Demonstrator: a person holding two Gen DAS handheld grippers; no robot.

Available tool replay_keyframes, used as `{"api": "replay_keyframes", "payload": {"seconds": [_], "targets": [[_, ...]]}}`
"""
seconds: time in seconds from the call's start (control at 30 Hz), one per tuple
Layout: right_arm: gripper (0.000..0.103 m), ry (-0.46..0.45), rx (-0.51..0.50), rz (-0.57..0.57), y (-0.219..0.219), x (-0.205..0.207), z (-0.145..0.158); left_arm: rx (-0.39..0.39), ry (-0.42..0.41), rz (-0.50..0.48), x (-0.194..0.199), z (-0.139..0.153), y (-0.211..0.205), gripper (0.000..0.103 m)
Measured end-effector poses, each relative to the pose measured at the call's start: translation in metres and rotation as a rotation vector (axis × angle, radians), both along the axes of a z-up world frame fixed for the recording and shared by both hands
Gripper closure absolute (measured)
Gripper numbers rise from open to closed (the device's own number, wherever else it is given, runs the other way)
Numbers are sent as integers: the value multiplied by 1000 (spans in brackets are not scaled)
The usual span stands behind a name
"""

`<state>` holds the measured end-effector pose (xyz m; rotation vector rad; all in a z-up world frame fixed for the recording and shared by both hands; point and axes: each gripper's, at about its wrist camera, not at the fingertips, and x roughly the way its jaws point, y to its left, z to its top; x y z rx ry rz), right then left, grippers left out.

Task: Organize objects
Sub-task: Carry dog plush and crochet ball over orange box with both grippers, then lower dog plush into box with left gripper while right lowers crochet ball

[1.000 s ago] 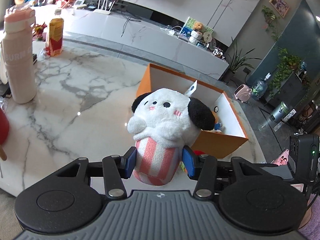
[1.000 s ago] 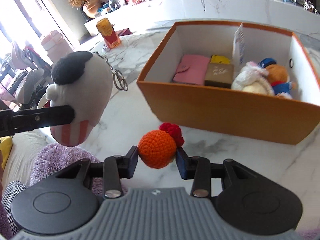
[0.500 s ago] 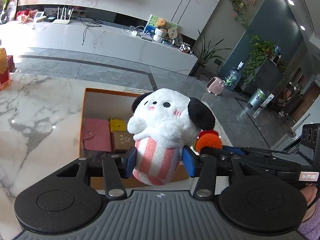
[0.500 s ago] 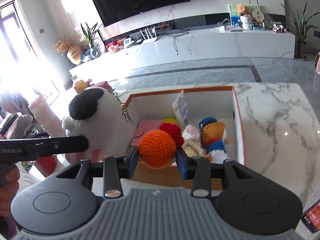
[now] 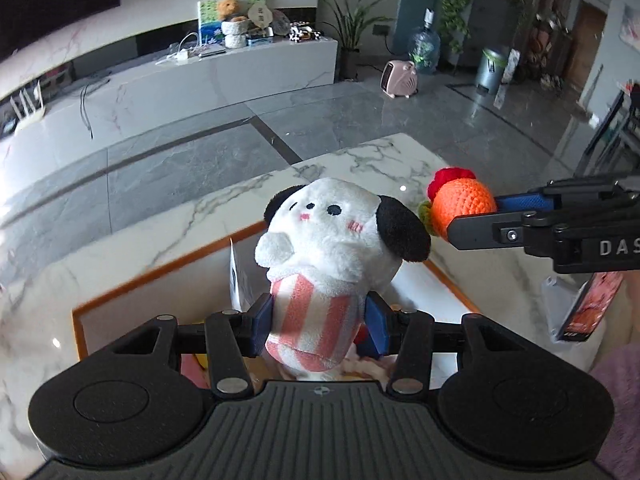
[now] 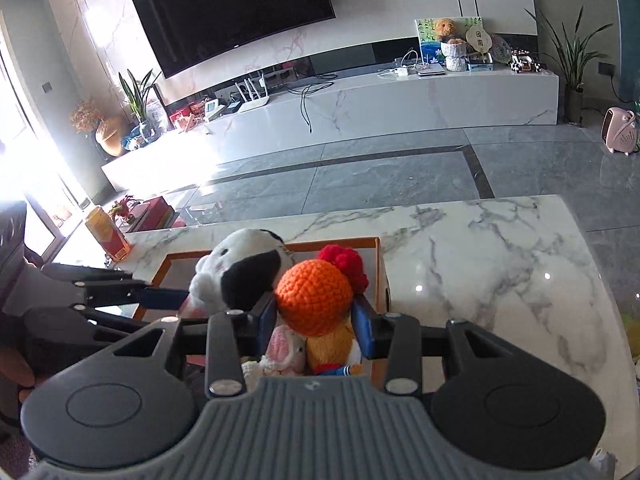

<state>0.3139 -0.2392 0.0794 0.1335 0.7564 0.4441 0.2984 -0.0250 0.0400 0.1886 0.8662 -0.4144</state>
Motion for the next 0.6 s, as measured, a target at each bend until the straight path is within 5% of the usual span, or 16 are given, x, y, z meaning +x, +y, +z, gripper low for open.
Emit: {"api": "replay_keyframes", "payload": {"seconds": [0.2,0.43,0.6], "targets": [[60,18,-26,22,7,19,-13,228,0,-154,23,-28,-24,46],[60,35,-57,19,7,29,-25,158,12,-249,15,-34,-23,46],[60,50,-61,19,7,37,-28,260,3,-298,23,-50,-39,43]]}}
